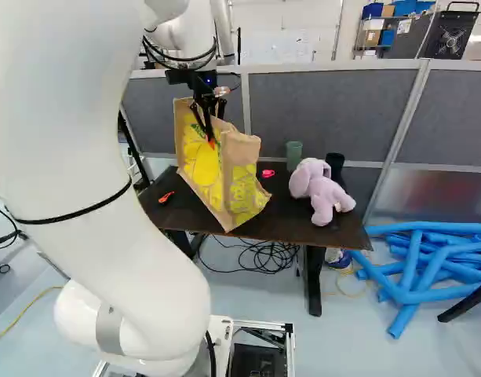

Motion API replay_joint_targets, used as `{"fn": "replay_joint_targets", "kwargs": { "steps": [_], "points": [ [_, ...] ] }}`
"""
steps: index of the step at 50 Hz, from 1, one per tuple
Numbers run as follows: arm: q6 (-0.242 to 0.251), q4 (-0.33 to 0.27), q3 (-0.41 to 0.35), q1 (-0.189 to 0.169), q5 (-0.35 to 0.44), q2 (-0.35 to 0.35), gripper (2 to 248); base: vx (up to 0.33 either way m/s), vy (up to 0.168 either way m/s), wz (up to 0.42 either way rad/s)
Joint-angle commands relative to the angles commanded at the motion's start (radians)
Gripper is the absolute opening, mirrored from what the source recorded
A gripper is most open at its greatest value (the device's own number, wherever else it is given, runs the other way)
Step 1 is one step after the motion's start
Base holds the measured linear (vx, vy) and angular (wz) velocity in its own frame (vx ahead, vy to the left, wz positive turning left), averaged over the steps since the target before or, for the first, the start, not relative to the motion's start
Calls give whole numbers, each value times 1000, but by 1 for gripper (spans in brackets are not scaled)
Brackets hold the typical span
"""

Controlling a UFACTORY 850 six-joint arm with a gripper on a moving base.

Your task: Pick up the bag on the ground and place it on the table

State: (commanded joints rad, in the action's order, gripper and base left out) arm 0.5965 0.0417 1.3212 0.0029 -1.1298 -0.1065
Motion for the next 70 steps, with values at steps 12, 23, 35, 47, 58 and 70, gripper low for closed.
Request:
{"fn": "replay_joint_targets", "kwargs": {
  "steps": [12,23,35,47,58,70],
  "points": [
    [-124,0,27,0,-3,-24,21,0,0,0],
    [-240,0,60,4,-7,-53,21,0,0,0],
    [-366,0,102,17,-7,-90,21,0,0,0],
    [-492,0,155,40,-7,-134,21,0,0,0],
    [-559,0,209,62,-7,-182,21,0,0,0],
    [-564,0,269,77,-7,-255,21,0,0,0]
  ]
}}
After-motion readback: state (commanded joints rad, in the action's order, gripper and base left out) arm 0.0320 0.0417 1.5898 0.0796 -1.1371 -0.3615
